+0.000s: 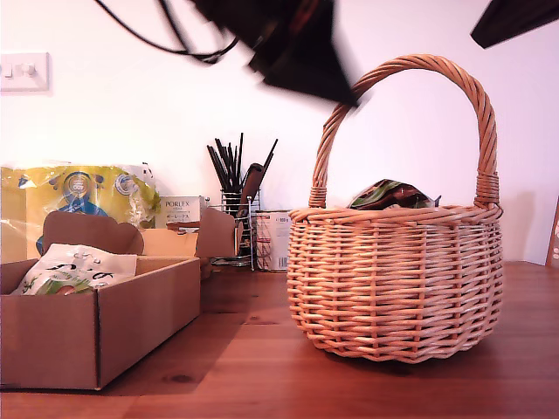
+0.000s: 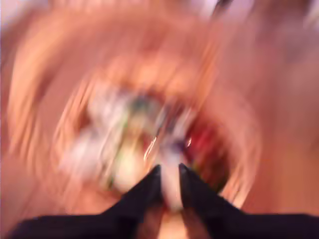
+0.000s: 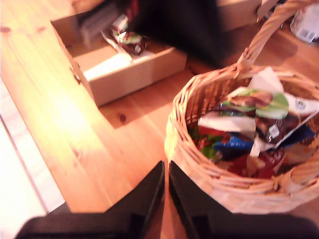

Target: Move the bags of Easter eggs from the cardboard box on the left into the woven basket on the right side.

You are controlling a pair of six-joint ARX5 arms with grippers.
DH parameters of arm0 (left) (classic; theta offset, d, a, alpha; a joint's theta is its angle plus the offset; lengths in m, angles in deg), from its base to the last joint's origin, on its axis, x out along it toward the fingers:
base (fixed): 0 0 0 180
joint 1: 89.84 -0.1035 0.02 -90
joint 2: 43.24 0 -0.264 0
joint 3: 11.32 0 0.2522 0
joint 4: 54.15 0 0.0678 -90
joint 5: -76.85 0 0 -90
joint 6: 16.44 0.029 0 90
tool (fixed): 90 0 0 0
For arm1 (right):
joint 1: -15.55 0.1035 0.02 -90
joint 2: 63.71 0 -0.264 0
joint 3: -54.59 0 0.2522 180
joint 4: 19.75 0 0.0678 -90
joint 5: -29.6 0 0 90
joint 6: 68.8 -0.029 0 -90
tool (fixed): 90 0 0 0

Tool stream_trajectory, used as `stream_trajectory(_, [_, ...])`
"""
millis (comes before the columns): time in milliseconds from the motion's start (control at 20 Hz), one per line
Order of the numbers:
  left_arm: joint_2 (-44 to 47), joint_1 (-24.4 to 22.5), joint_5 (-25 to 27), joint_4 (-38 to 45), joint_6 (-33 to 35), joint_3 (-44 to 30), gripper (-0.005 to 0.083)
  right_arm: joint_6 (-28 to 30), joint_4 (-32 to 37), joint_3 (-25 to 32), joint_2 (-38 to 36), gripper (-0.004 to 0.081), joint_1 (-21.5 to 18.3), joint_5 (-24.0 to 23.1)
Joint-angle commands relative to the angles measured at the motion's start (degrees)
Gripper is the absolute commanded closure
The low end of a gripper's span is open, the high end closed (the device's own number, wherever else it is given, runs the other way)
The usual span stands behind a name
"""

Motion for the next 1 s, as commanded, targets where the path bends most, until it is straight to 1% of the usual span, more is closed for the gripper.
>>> stream_trajectory(0, [0.7, -0.9, 6.1, -3.0, 0.5, -0.6, 0.0793, 0.2, 1.3, -0.1, -0.4, 0.0782, -0.2, 0.0])
stream_trajectory(100, [0.9, -1.8, 10.7, -4.6, -0.9, -0.6, 0.0793, 0.2, 2.2, -0.1, -0.3, 0.0782, -0.2, 0.0])
stream_trajectory(150, [1.2, -2.4, 11.5, -5.0, -1.0, -0.6, 0.0793, 0.2, 2.6, -0.1, -0.3, 0.0782, -0.2, 0.5])
stream_trajectory(250, [3.0, -3.5, 11.7, -4.8, -1.6, -1.0, 0.0793, 0.0, 2.7, -0.1, -0.3, 0.0782, -0.2, 0.9])
stream_trajectory(350, [6.6, -5.0, 10.6, -0.8, -2.2, -4.1, 0.0793, 0.1, 2.7, -0.1, -0.2, 0.0782, -0.2, 0.9])
stream_trajectory(400, [9.5, -6.3, 7.9, 2.9, -2.4, -7.5, 0.0793, 0.1, 2.7, -0.1, -0.2, 0.0782, -0.2, 0.9])
stream_trajectory(450, [12.5, -8.3, 3.8, 6.8, -2.0, -11.3, 0.0793, 0.1, 2.7, -0.1, -0.2, 0.0782, -0.2, 0.9])
stream_trajectory(550, [17.5, -15.2, -4.2, 12.4, 0.5, -19.3, 0.0793, 0.2, 2.8, -0.1, -0.2, 0.0782, -0.2, 0.9])
stream_trajectory(600, [18.8, -19.9, -7.2, 14.0, 2.9, -22.3, 0.0793, 0.2, 2.8, -0.1, -0.2, 0.0782, -0.2, 0.9])
stream_trajectory(650, [18.9, -24.7, -9.5, 14.9, 3.7, -24.2, 0.0793, 0.2, 2.8, -0.1, -0.2, 0.0782, -0.2, 0.9])
stream_trajectory(700, [18.7, -29.2, -11.9, 14.0, 3.7, -24.9, 0.0793, 0.2, 2.7, -0.1, -0.2, 0.0782, -0.2, 0.9])
stream_trajectory(750, [18.2, -32.5, -14.3, 12.4, 4.5, -24.9, 0.0789, 0.2, 2.6, -0.1, -0.2, 0.0782, -0.2, 0.9])
stream_trajectory(800, [18.2, -34.7, -15.3, 9.9, 5.7, -24.9, 0.0767, 0.2, 2.5, -0.1, -0.2, 0.0782, -0.1, 0.9])
stream_trajectory(850, [18.2, -36.1, -15.2, 7.7, 7.7, -24.9, 0.07, 0.2, 2.6, -0.1, -0.2, 0.0782, -0.1, 0.9])
stream_trajectory(900, [18.2, -36.9, -15.2, 6.4, 10.5, -24.9, 0.054, 0.2, 2.6, -0.1, -0.2, 0.0782, -0.1, 0.8])
stream_trajectory(950, [17.7, -37.2, -14.9, 5.7, 13.5, -24.9, 0.0331, 0.2, 2.6, -0.1, -0.2, 0.0782, -0.1, 0.8])
